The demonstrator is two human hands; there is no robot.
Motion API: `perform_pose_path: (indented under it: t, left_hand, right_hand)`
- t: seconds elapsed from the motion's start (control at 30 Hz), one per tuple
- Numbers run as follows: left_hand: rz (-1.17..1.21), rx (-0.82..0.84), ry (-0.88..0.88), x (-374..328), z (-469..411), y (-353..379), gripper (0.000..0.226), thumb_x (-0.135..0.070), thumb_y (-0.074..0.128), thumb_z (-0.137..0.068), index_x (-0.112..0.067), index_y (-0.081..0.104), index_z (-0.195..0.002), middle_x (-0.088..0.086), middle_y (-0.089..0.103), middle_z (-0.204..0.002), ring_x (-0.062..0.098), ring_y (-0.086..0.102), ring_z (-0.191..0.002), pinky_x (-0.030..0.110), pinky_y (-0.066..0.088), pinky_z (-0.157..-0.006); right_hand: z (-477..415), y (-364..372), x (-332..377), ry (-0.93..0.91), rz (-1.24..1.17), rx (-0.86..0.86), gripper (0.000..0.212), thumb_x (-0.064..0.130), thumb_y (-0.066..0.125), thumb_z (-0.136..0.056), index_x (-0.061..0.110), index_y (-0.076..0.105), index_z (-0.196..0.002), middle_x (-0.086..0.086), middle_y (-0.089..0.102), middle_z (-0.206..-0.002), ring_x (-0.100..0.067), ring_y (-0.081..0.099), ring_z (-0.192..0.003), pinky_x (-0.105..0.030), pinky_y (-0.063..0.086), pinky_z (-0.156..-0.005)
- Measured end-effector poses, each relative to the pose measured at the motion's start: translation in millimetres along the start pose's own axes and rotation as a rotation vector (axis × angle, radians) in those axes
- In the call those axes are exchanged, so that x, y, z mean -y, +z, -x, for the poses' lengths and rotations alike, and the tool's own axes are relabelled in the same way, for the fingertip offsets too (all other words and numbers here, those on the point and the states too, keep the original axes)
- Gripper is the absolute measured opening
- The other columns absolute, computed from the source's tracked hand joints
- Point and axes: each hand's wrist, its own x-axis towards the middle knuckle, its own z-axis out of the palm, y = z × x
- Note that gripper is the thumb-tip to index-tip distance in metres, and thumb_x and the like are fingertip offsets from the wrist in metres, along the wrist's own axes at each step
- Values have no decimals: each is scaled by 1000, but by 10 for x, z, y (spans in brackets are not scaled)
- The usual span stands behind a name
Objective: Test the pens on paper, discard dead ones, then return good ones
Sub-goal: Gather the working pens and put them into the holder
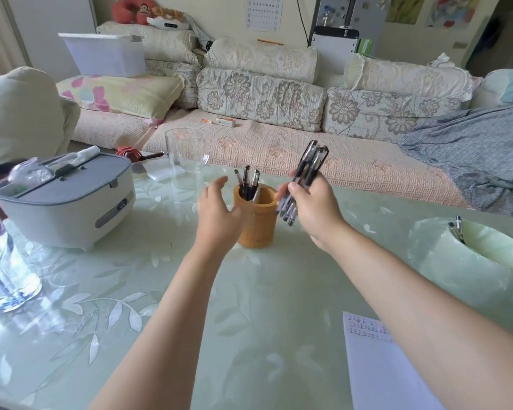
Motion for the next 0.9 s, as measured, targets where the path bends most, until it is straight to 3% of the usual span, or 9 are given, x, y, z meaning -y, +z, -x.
perform_pose_path:
  t: [0.1,0.2,0.27,0.4,0.5,0.7,0.8,0.9]
  left_hand:
    - [-20,177,-97,158,32,49,79,-27,62,-90,-18,17,-154,-3,29,-154,13,26,-142,34,26,-115]
    - [77,235,-11,230,32,155,62,-16,63,-87,-23,35,-142,-12,53,-128,2,48,-114,24,37,-95]
    - [66,188,28,279,9,215,55,-15,64,-85,-26,42,-134,-8,61,-116,8,55,-107,25,40,-87]
    - [41,135,71,356,-22,237,57,-18,68,-81,-30,45,-132,-9,59,-117,15,53,-114,36,45,-97]
    - [44,132,41,378,-12,233,72,-17,73,-80,-29,39,-143,-9,48,-121,17,49,-122,39,42,-104]
    - [30,98,31,367,18,328,75,-20,76,-79,-27,37,-143,2,44,-124,23,51,-116,42,44,-102]
    - [20,90,32,366,23,360,76,-21,75,-79,-26,36,-144,5,44,-127,25,51,-117,43,43,-103]
    - [7,98,25,356,31,356,76,-22,75,-80,-25,35,-144,7,44,-129,26,50,-120,43,42,-104]
  right_hand:
    - [-280,154,127,-6,-27,-144,16,6,43,-100,21,47,-97,-6,69,-78,-23,64,-69,-37,53,-66]
    - [-459,306,105,31,-4,-231,13,7,41,-100,18,45,-101,-2,66,-76,-15,59,-62,-18,46,-54]
    - [-506,393,29,80,11,-235,11,8,41,-100,18,44,-99,-2,67,-78,-18,59,-60,-24,45,-53]
    - [-483,475,-100,147,126,-267,6,15,44,-100,14,48,-105,-4,71,-90,-16,61,-64,-14,41,-44]
    - [-476,523,-184,167,253,-245,12,22,47,-99,14,48,-108,-4,69,-98,-23,66,-77,-28,52,-64]
    - [-413,482,-269,293,726,-144,32,36,48,-97,13,54,-118,-14,53,-119,-36,45,-118,-46,42,-99]
    - [-374,428,-280,327,794,-36,38,38,47,-96,12,47,-123,-15,48,-128,-36,41,-122,-45,39,-100]
    - [-350,351,-247,304,644,59,43,37,49,-97,12,39,-131,-13,47,-131,-31,48,-115,-35,40,-89]
